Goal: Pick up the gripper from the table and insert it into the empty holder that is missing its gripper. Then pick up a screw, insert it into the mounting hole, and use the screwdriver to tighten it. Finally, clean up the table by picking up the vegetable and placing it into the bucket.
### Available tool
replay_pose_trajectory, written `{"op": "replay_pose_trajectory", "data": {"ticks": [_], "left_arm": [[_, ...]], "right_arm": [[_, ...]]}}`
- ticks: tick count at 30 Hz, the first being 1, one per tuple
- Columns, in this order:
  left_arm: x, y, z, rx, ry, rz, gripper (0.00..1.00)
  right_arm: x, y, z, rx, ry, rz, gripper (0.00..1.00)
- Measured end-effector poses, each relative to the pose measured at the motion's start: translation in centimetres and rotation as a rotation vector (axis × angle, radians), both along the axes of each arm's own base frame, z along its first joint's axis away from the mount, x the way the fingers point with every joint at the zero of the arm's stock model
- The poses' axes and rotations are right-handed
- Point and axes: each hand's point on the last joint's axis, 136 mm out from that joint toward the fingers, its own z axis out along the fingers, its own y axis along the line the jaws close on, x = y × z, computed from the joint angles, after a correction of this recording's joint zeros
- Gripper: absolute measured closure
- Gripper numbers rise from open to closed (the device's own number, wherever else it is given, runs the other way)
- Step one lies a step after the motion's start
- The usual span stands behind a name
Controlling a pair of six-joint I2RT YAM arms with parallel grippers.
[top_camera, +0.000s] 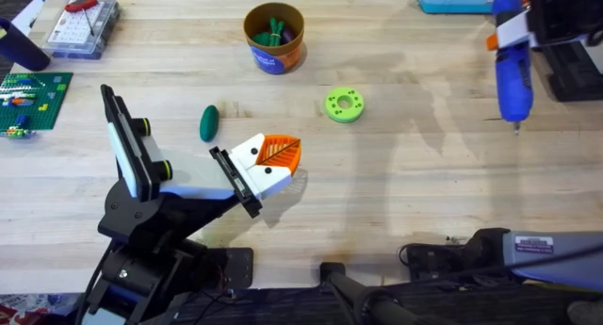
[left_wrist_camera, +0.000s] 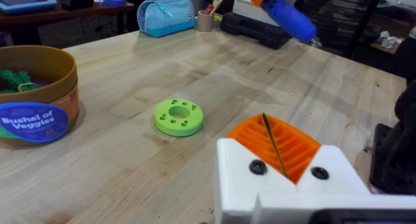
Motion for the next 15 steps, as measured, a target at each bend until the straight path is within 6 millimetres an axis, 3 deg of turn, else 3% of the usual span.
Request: {"op": "replay_pose_trajectory", "data": {"ticks": [2,6,9,15], "left_arm": [[0.0,0.0,0.0,0.001,0.001,0.0,0.982],[0.0,0.0,0.0,0.001,0.001,0.0,0.982],[0.0,0.0,0.0,0.001,0.001,0.0,0.982],[0.0,0.0,0.0,0.001,0.001,0.0,0.982]], "right_arm": [[-0.3,0.2,0.8,-0.003,-0.022,0.005,0.95],[0.1,0.3,-0.3,0.016,0.009,0.008,0.951],[0.4,1.6,-1.3,0.097,0.026,0.038,0.951],[1.1,4.9,-0.1,0.264,-0.029,0.121,0.951]]}}
